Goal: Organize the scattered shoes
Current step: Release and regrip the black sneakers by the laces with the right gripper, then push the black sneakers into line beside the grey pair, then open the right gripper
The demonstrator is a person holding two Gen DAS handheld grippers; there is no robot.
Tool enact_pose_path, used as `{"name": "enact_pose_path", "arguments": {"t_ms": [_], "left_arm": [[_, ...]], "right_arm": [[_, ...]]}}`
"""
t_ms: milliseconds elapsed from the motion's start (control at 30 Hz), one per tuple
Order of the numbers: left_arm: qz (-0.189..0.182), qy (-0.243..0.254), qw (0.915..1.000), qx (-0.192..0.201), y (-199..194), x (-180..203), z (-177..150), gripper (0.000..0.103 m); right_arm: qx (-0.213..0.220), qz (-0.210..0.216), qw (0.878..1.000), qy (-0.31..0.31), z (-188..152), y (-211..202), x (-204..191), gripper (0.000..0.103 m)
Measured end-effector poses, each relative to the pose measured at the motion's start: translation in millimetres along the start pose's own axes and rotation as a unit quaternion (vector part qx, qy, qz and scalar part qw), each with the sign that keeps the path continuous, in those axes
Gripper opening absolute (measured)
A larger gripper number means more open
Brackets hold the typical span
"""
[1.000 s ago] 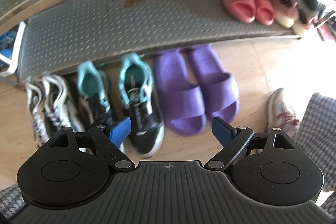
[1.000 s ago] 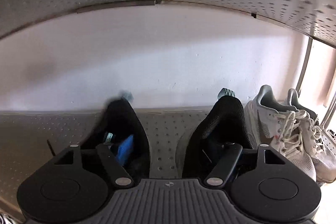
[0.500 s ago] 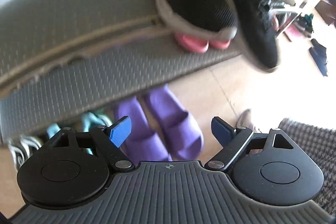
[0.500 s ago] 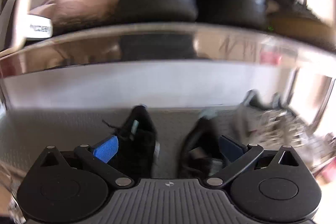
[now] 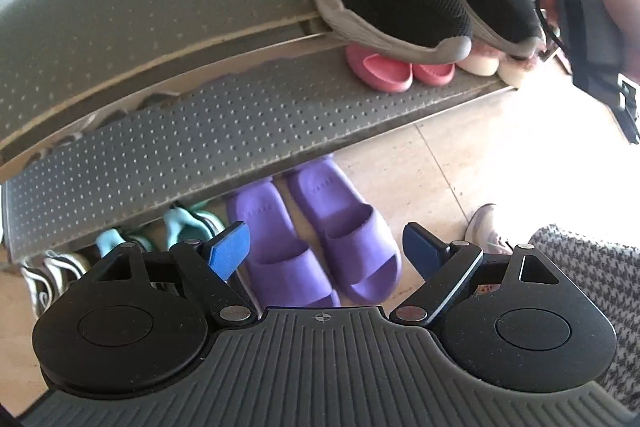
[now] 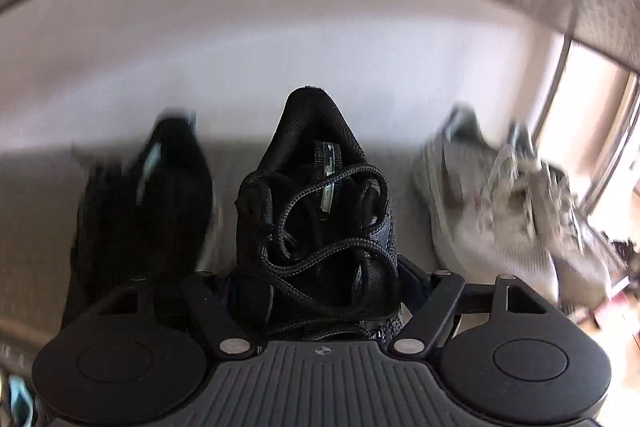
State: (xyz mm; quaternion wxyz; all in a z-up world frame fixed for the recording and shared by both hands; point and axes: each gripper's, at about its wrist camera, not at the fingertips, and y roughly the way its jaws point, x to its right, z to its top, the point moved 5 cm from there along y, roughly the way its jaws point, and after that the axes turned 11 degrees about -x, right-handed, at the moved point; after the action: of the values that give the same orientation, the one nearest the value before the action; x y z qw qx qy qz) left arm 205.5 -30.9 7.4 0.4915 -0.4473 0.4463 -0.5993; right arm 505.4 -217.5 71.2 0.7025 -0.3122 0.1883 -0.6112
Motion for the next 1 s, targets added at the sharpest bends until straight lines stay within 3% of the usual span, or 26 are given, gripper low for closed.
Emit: {"name": "enact_pose_path", "arguments": {"t_ms": [33,233,300,333,367,433,533,633,733,800,933,1000], "left_arm": [[0.0,0.003,1.0,-0.001,0,0,0,0.088],[0.0,-0.003,1.0,0.004,-7,-6,-2,0.088],[-0.002,-0.006,0.9999,0.009,-10,-6,-3,0.088],[-0.003,-0.006,0.9999,0.01,-12,-5,-4,0.088],[-0.005,-0.004,0.9999,0.01,-13,-3,-5,0.088],[-0.007,0.002,0.9999,0.009,-13,1,-8,0.088],[-0.007,0.012,0.9999,0.0,-9,6,-12,0.088],[-0.003,0.008,1.0,-0.001,-7,4,-10,0.088],[-0.001,-0.006,1.0,-0.002,-4,0,-4,0.088],[-0.004,-0.009,0.9999,-0.004,-3,0,-2,0.088],[-0.008,-0.006,0.9999,-0.008,0,2,0,0.088],[-0.007,-0.005,0.9999,-0.01,2,2,0,0.088]], "right_arm": [[0.005,0.004,1.0,0.004,3,4,1,0.093],[0.02,0.012,0.999,0.037,9,-44,14,0.094],[0.019,0.051,0.996,0.07,5,-74,23,0.092],[0.013,0.064,0.995,0.077,3,-79,23,0.08],[0.002,0.085,0.993,0.083,0,-84,25,0.055],[-0.008,0.096,0.992,0.086,-6,-84,26,0.035],[-0.026,0.092,0.994,0.06,-15,-70,17,0.039],[-0.024,0.144,0.988,0.047,-19,-67,-6,0.041],[-0.004,0.131,0.991,-0.009,-17,-67,-34,0.041],[-0.017,0.128,0.991,-0.02,-17,-55,-42,0.041],[-0.041,0.122,0.992,-0.007,-19,-40,-53,0.022],[-0.028,0.097,0.995,0.004,-14,-35,-57,0.02]]}}
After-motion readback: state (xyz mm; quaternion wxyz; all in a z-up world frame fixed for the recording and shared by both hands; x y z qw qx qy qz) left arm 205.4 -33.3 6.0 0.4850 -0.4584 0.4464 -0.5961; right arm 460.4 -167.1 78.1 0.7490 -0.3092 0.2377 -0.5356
